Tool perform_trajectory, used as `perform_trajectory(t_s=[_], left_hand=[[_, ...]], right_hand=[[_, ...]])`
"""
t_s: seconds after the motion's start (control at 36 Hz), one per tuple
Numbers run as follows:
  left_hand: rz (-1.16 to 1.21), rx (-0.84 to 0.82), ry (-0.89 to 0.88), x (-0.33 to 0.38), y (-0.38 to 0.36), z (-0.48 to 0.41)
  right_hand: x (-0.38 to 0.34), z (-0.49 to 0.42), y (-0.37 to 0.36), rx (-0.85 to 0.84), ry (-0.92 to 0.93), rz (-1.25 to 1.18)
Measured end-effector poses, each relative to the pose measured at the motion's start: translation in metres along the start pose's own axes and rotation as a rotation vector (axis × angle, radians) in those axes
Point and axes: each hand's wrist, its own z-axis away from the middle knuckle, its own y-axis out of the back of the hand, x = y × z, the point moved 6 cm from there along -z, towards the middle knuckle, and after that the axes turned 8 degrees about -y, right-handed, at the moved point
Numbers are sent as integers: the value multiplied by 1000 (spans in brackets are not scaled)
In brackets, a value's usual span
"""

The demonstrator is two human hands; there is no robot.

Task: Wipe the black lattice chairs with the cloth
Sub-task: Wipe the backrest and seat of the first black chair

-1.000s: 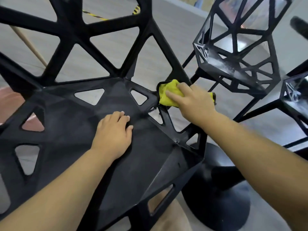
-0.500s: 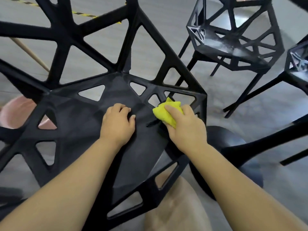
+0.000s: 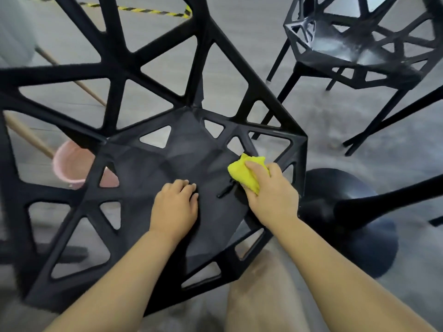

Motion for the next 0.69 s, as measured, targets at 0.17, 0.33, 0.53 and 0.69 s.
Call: perform_trajectory(t_s=[0.17,0.33,0.53,0.69], left_hand=[[-35,-217,16,2,17,44],[32,-492,123,6,37,86],[30,-933,169,12,84,121],[22,-994,172,13,149,128]], right_hand=[[-12,23,3,-165,-64,-75],[-38,64,6,-440,-66,-49],[-62,89,31,-838,-111,71],[-66,87,89,-1035,-154,170]])
